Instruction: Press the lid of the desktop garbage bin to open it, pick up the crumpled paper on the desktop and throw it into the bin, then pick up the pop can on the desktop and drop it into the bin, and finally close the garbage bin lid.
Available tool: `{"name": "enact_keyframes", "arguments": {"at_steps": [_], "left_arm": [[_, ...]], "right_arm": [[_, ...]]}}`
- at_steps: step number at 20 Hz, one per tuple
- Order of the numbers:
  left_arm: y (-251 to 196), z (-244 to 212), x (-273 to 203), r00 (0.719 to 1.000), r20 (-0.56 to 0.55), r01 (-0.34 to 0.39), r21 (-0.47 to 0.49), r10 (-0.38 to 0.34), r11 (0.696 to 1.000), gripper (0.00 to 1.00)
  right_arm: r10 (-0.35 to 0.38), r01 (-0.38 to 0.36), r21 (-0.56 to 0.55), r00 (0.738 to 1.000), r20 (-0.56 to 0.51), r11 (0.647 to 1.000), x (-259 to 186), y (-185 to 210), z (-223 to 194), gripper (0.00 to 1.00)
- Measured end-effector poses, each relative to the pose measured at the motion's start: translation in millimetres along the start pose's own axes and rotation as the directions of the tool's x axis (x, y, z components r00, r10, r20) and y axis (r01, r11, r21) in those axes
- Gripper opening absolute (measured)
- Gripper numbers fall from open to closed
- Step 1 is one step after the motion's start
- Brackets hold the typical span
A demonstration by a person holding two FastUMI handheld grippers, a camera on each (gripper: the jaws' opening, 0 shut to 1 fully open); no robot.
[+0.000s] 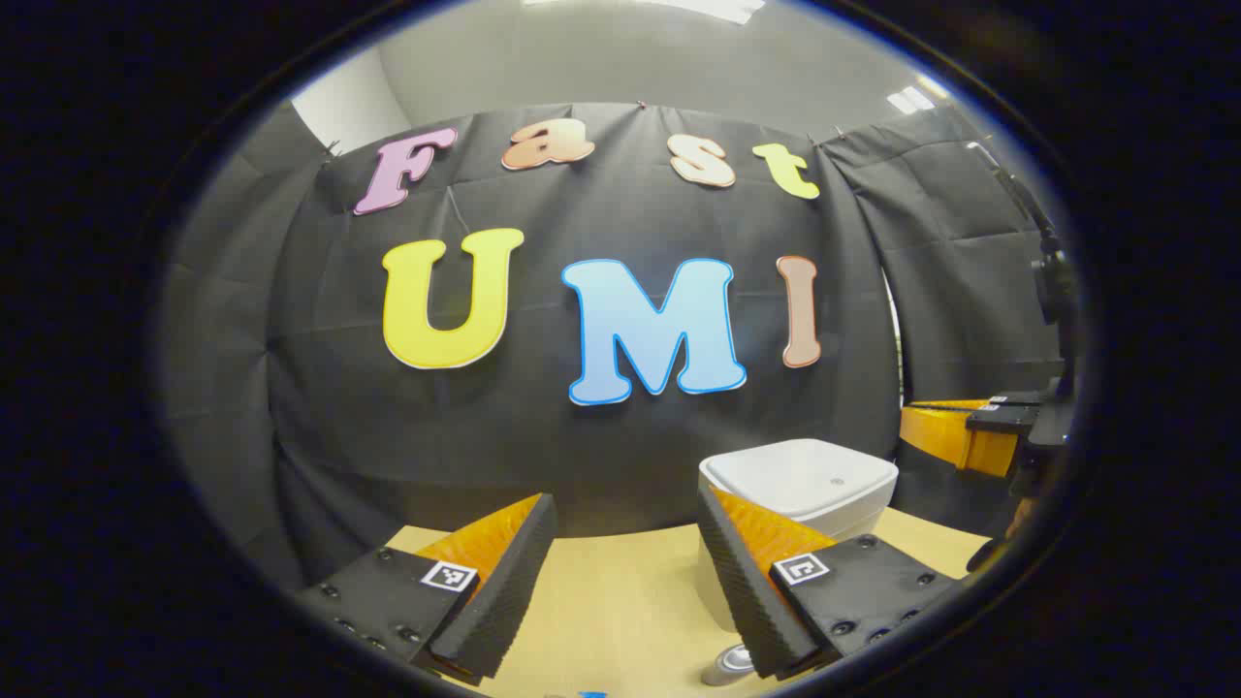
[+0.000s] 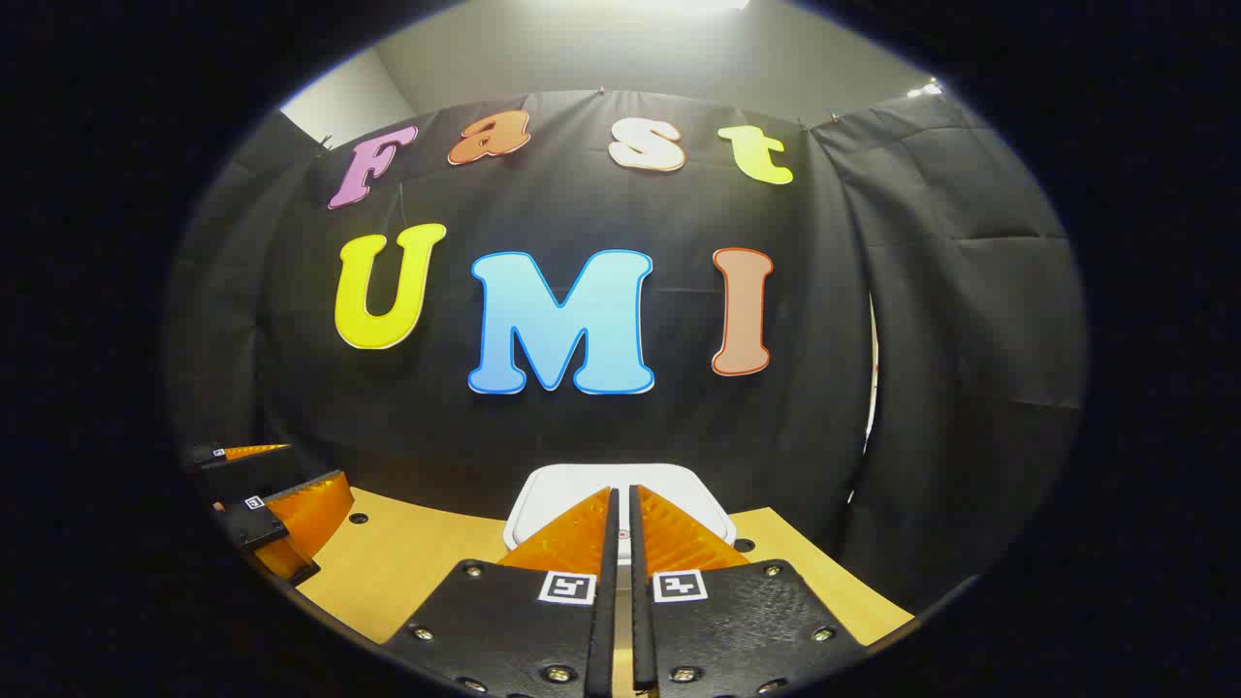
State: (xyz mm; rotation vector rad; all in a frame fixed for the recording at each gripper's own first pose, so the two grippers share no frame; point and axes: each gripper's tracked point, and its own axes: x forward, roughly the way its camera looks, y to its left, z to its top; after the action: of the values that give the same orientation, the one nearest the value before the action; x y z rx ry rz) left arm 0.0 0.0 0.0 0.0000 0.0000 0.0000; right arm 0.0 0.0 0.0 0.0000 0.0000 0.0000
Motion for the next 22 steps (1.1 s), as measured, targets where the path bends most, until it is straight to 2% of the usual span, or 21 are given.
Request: {"name": "enact_keyframes", "arguments": {"at_steps": [4, 5, 6, 10, 16, 22], "left_arm": [[0, 9, 3, 1.0, 0.012, -0.013, 0.0, 0.013, 1.0, 0.97], [-2, 8, 3, 1.0, 0.008, -0.012, 0.002, 0.012, 1.0, 0.98], [-3, 10, 2, 1.0, 0.008, -0.012, 0.002, 0.012, 1.0, 0.98], [-6, 14, -2, 1.0, 0.011, -0.022, 0.003, 0.022, 1.0, 0.99], [-1, 18, -11, 0.999, 0.012, -0.046, 0.008, 0.045, 0.999, 0.99], [2, 17, -13, 0.998, 0.002, -0.068, 0.009, 0.068, 0.998, 0.99]], "right_arm": [[0.026, -0.027, -0.011, 1.0, -0.009, 1.0, 2, 1, 2, 0.07], [0.007, -0.007, -0.008, 1.0, -0.003, 1.0, -1, -5, 5, 0.07], [0.013, -0.013, -0.006, 1.0, -0.002, 1.0, -1, -5, 3, 0.0], [0.023, -0.023, 0.012, 1.0, -0.017, 1.0, 5, -14, 2, 0.0], [0.081, -0.08, 0.021, 0.995, -0.053, 0.997, 13, -4, -9, 0.0], [0.102, -0.102, 0.008, 0.991, -0.085, 0.995, 31, -2, -18, 0.0]]}}
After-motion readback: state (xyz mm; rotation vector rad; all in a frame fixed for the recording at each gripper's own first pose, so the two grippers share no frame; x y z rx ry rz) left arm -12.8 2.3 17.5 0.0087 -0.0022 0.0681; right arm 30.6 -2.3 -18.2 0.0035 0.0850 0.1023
